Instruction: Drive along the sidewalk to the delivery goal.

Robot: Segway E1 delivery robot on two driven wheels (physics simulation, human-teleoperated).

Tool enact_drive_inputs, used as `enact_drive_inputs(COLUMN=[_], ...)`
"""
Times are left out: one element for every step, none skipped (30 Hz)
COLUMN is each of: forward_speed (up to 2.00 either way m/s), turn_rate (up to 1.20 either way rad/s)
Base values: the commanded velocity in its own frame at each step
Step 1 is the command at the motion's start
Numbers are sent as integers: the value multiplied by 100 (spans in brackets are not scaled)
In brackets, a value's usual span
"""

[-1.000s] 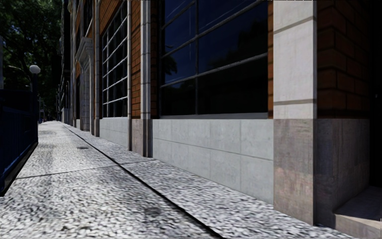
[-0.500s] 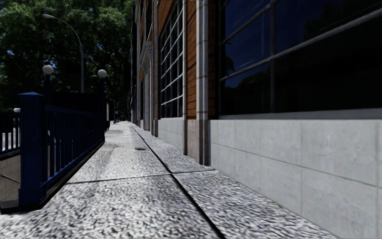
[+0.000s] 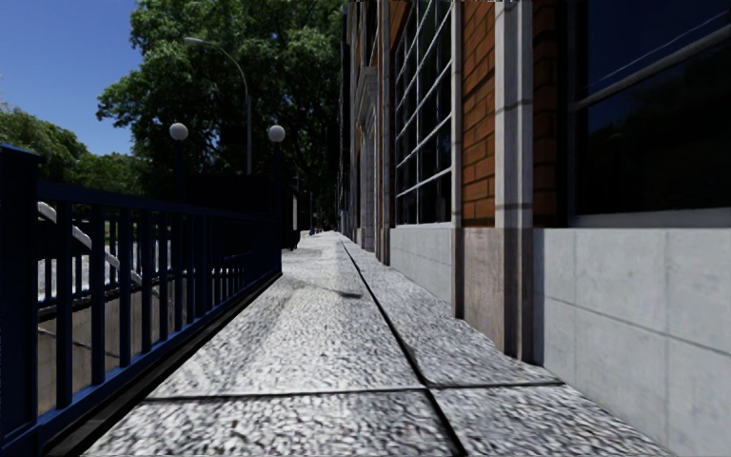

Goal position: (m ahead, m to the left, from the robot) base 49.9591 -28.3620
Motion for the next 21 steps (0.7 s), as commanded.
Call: enact_drive_inputs(forward_speed=[200,200,200,200,200,200,200,200,200,200,200,200,200,200,200,200,200,200,200,200,200], turn_rate=[0,0,0,0,0,0,0,0,0,0,0,0,0,0,0,0,12,22,22,26,27])
